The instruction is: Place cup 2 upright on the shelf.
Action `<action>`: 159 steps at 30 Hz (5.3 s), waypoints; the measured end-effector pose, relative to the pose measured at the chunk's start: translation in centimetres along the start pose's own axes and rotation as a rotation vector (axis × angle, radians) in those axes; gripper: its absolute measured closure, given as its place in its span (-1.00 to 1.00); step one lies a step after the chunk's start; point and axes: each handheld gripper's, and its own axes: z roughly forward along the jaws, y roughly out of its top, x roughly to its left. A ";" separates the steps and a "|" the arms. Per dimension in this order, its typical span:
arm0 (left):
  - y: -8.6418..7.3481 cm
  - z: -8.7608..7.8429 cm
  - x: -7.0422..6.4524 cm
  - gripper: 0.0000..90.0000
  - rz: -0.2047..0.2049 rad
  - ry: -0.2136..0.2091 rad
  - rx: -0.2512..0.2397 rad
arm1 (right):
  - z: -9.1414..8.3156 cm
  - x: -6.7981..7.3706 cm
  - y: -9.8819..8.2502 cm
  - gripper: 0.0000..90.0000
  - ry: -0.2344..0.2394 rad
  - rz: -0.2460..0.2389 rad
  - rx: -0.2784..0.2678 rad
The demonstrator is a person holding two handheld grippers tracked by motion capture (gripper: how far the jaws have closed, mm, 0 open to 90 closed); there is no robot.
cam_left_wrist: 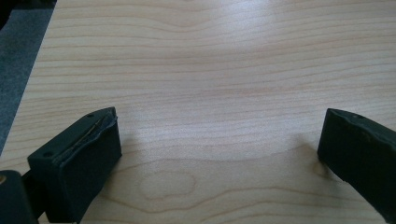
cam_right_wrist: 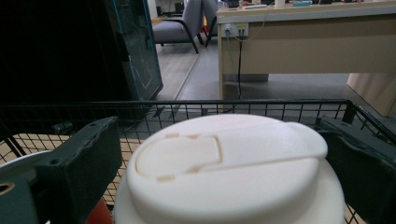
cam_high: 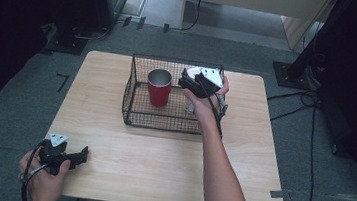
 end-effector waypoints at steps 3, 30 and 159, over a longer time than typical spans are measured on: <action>0.0 0.0 0.0 -1.00 0.000 0.000 0.000 | -0.3 -0.1 0.2 -0.94 -0.006 -0.013 -0.012; 0.0 0.0 0.0 -1.00 -0.001 0.000 -0.001 | -4.0 -2.2 2.0 -0.94 0.047 -0.020 -0.036; 0.0 0.0 0.0 -1.00 0.001 0.000 0.001 | -20.7 -20.1 -14.6 -1.00 0.056 -0.154 0.550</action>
